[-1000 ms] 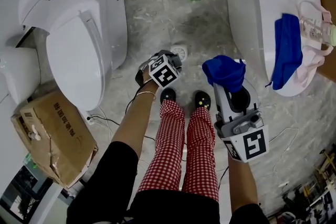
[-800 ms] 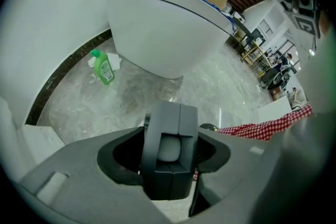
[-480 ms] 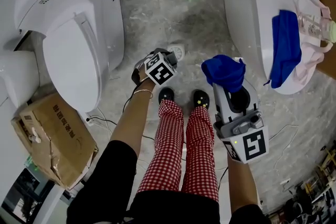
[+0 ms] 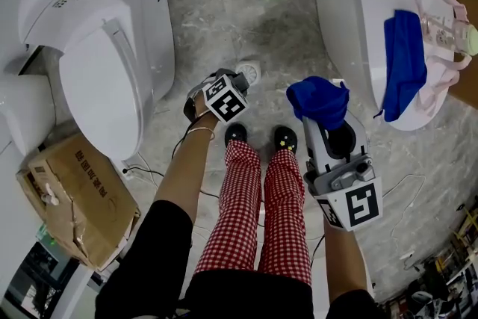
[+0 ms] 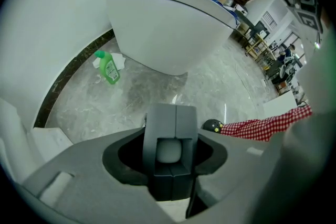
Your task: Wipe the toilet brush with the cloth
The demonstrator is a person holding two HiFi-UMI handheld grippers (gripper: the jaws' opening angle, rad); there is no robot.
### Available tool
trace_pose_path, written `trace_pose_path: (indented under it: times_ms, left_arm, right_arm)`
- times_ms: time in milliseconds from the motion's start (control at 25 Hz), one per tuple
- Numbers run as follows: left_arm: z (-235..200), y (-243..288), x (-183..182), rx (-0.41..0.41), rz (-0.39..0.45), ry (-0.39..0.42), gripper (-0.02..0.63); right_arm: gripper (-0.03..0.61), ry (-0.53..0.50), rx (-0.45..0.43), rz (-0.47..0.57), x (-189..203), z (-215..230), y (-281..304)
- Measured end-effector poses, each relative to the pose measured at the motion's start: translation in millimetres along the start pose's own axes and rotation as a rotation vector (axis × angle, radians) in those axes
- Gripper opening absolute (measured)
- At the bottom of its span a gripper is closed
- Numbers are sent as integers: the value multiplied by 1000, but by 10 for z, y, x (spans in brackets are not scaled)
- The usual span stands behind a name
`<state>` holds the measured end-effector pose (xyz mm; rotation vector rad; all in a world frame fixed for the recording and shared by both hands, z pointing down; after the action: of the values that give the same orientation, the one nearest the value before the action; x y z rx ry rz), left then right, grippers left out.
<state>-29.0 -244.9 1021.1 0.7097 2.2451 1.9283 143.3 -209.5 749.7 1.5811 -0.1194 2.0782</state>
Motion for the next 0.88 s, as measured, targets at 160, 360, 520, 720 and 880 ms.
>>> trace_pose_path:
  times_ms: [160, 360, 520, 720, 880]
  left_arm:
    - [-3, -74, 7, -3, 12, -21, 192]
    - [6, -225, 46, 2, 33, -28, 192]
    - [30, -357, 102, -1, 58, -43, 192]
    - [25, -562, 206, -15, 109, -92, 192]
    - [34, -754, 271, -38, 172, -144, 192]
  right_arm:
    - [83, 0, 1, 3, -18, -22, -7]
    - [82, -6, -2, 7, -45, -84, -4]
    - [82, -5, -7, 17, -79, -142, 0]
    - [82, -14, -27, 29, -152, -238, 17]
    - [82, -21, -43, 30, -201, -340, 17]
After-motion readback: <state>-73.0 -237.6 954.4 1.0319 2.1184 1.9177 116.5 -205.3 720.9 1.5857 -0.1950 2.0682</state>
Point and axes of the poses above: the fingertips, and each gripper's own axes: y forward along the fingers, z to its right, x out of its underside, the point moved 5 cm from there along -y, backward along the fingers, and after that the axes turned 1 degree about z, right-handed, at the moved point
